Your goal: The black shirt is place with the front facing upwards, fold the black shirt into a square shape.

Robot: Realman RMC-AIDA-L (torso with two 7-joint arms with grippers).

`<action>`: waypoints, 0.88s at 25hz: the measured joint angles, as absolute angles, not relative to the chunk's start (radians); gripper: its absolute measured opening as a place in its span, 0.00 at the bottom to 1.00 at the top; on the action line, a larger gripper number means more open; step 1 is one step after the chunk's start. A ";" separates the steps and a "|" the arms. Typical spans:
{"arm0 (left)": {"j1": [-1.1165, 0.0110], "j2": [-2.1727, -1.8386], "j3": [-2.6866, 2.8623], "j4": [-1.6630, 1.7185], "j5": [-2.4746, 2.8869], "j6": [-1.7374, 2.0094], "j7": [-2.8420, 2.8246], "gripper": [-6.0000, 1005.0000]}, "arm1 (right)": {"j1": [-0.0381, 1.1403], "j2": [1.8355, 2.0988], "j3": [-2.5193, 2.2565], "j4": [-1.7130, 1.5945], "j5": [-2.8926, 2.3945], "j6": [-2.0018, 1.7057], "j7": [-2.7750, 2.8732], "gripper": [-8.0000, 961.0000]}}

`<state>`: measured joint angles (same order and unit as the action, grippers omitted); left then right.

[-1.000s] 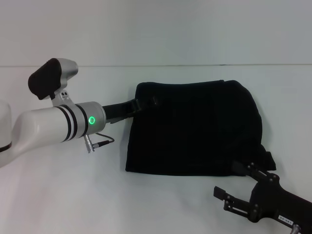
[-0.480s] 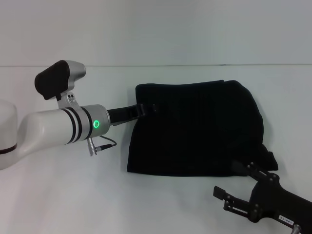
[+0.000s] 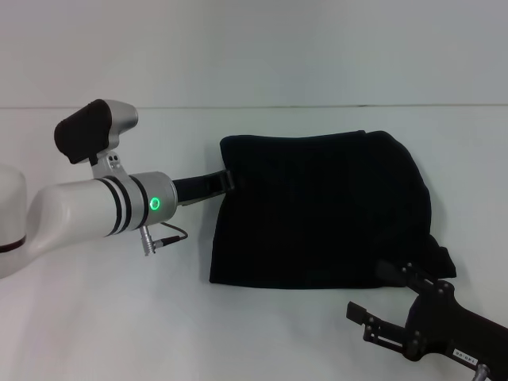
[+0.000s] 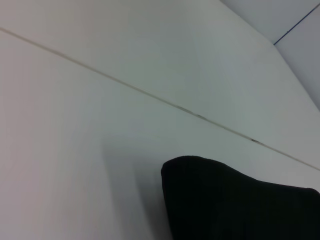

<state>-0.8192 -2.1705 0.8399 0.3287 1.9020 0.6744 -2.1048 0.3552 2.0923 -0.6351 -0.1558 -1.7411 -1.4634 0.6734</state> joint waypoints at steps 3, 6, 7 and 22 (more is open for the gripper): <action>-0.817 -2.171 0.837 0.329 1.902 0.674 -2.105 0.25 | 0.355 2.092 -0.635 -0.156 -1.741 -1.463 0.673 0.94; -0.813 -2.171 0.833 0.330 1.902 0.674 -2.105 0.10 | 0.355 2.092 -0.635 -0.157 -1.741 -1.463 0.673 0.94; -0.812 -2.171 0.832 0.331 1.902 0.674 -2.105 0.03 | 0.355 2.092 -0.635 -0.157 -1.741 -1.463 0.673 0.94; -0.747 -2.157 0.823 0.390 1.864 0.682 -2.085 0.07 | 0.368 2.094 -0.635 -0.160 -1.739 -1.463 0.673 0.94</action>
<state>-0.7469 -2.1570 0.8226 0.3896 1.8640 0.6819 -2.0850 0.3681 2.0940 -0.6347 -0.1596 -1.7394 -1.4634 0.6734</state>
